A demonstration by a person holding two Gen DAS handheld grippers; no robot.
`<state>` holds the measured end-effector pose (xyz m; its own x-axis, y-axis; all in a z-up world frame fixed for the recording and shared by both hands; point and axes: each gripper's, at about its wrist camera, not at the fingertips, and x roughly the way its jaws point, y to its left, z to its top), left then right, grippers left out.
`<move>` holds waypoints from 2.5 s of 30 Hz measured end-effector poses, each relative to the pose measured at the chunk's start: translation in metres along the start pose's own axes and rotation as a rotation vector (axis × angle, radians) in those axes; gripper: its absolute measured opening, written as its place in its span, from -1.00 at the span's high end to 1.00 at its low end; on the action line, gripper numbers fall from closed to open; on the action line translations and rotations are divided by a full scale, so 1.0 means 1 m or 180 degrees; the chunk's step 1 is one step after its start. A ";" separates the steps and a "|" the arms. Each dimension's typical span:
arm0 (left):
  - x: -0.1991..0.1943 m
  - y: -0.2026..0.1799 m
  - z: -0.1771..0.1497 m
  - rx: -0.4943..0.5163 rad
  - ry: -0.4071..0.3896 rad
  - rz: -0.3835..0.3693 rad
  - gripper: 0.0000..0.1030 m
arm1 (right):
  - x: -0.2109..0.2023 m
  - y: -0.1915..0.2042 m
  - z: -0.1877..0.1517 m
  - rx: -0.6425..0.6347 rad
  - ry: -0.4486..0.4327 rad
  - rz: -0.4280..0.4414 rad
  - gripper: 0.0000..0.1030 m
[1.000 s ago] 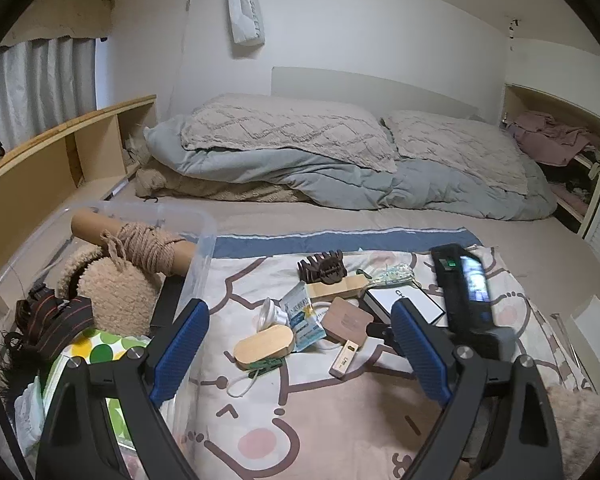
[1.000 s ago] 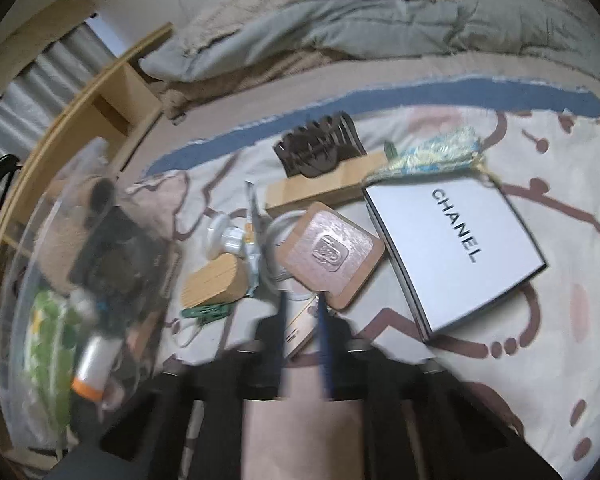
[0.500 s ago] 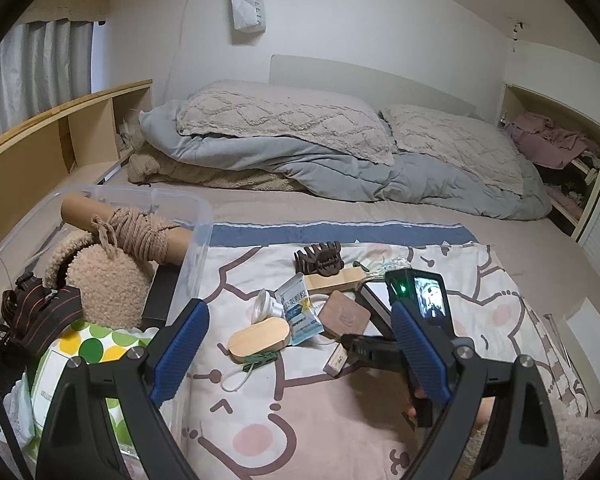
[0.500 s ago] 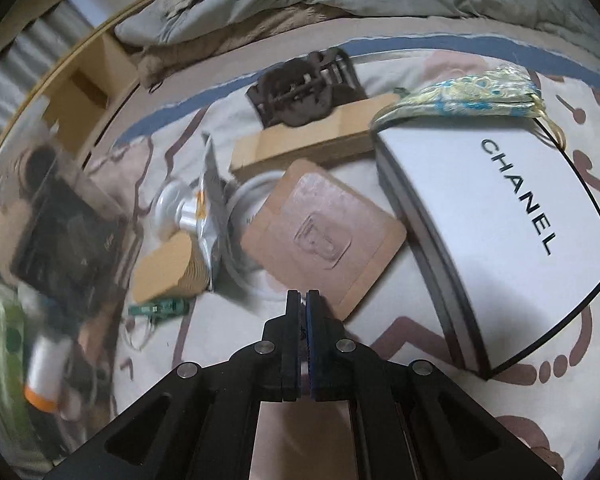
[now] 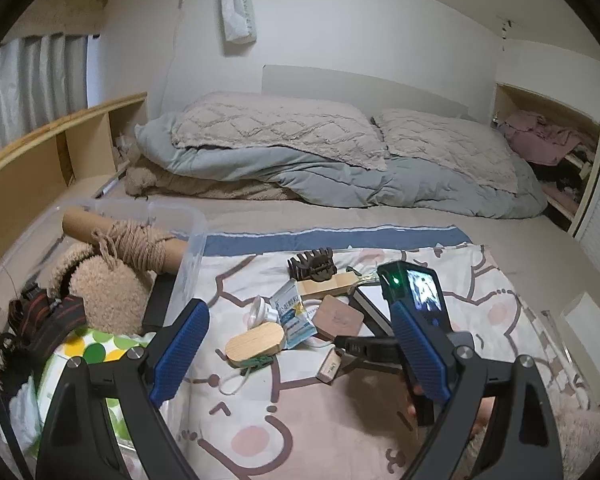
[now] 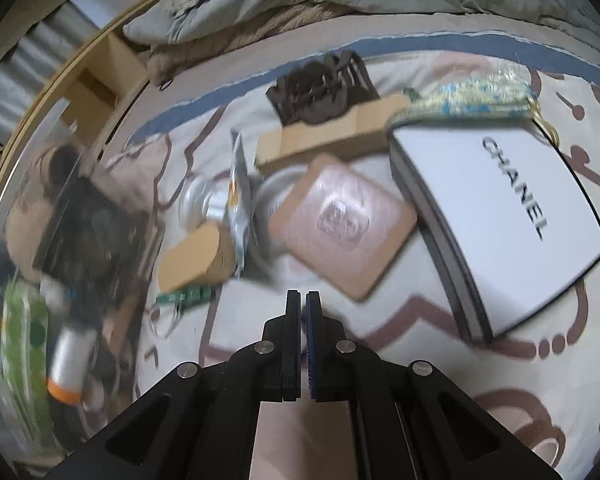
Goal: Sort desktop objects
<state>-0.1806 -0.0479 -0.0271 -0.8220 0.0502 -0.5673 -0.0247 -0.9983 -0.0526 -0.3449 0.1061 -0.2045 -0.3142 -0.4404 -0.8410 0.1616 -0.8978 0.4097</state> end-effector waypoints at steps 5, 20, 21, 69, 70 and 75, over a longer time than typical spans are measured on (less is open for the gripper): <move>0.003 0.000 0.001 0.0047 -0.0030 0.0014 -0.81 | 0.016 0.011 0.012 -0.0285 -0.0069 0.0084 0.94; 0.008 0.004 0.000 -0.0062 0.0087 -0.0047 -0.81 | 0.023 0.011 -0.034 -0.1042 0.0491 -0.0293 0.98; 0.008 0.004 -0.001 -0.0067 0.0102 -0.0061 -0.81 | 0.018 0.006 -0.039 -0.1021 0.0509 -0.0275 0.98; 0.151 -0.086 -0.129 0.0794 0.1521 -0.0532 -0.80 | -0.067 -0.122 -0.134 -0.1033 -0.0524 -0.0422 1.00; 0.154 -0.087 -0.132 0.0804 0.1554 -0.0534 -0.80 | -0.067 -0.123 -0.133 -0.1021 -0.0529 -0.0403 1.00; 0.164 -0.094 -0.138 0.0759 0.1657 -0.0655 -0.80 | -0.068 -0.122 -0.136 -0.1051 -0.0562 -0.0428 1.00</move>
<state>-0.2349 0.0584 -0.2284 -0.4019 0.1906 -0.8956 -0.3298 -0.9426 -0.0526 -0.2163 0.2464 -0.2451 -0.5044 -0.3392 -0.7940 0.3912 -0.9096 0.1401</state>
